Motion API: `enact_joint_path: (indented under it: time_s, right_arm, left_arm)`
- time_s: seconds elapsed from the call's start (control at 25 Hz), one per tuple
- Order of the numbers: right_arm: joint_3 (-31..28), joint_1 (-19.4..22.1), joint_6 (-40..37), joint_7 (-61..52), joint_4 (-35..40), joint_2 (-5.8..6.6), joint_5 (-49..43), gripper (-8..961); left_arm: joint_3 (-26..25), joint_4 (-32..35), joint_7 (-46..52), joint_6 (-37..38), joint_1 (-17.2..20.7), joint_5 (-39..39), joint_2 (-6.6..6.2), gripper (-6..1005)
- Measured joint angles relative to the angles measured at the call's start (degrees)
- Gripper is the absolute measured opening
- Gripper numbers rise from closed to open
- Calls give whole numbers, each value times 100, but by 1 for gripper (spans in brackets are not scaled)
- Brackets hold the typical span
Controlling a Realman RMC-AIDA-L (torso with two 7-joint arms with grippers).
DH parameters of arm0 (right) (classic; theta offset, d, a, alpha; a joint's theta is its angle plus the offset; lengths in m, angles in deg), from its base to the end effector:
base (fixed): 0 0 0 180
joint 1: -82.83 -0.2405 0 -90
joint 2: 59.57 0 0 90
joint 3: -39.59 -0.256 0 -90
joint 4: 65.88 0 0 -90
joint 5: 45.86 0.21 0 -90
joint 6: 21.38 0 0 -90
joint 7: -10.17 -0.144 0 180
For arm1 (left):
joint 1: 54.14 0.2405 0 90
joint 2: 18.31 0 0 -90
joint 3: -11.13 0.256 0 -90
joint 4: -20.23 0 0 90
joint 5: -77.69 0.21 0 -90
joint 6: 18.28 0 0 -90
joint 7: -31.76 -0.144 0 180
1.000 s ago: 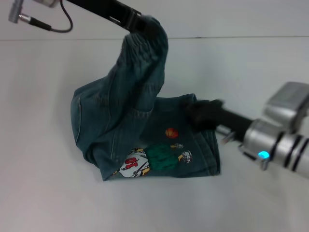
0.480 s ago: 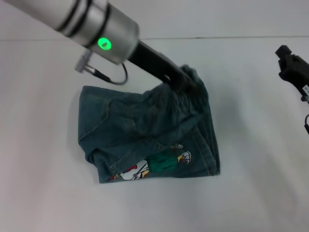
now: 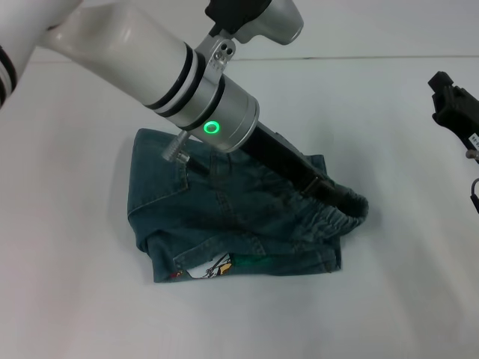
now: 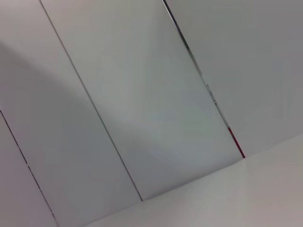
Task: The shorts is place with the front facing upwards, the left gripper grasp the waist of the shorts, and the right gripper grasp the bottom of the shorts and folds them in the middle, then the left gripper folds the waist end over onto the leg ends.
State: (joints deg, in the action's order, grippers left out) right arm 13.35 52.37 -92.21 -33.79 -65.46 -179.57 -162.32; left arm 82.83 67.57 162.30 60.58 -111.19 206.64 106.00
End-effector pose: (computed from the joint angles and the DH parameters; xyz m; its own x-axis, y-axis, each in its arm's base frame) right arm 0.3155 0.3424 -0.0153 0.3358 -0.0824 -0.9383 -0.9130 -0.2733 -0.3028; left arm -0.0755 0.3801 -0.0879 0.8845 0.4660 -0.0246 0.4655 -0.8847 -0.0235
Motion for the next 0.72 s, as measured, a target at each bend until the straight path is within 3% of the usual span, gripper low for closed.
enact_joint_path:
  time_s: [0.28, 0.4, 0.64, 0.72]
  right_arm:
    - [24, 46, 3, 19, -61, -5, -12, 0]
    - [215, 73, -36, 27, -61, 3, -14, 6]
    - [1054, 154, -700, -93, 173, 55, -24, 22]
    - [1444, 162, -1037, -174, 411, 57, -27, 28]
  left_arm:
    - [-16, 97, -192, -123, 226, -249, -15, 484]
    - [-45, 258, -352, -320, 519, -279, -19, 572]
    - [-381, 845, -1278, -554, 1725, -1446, -21, 792]
    - [-694, 848, -1685, -518, 2107, -1865, -27, 794]
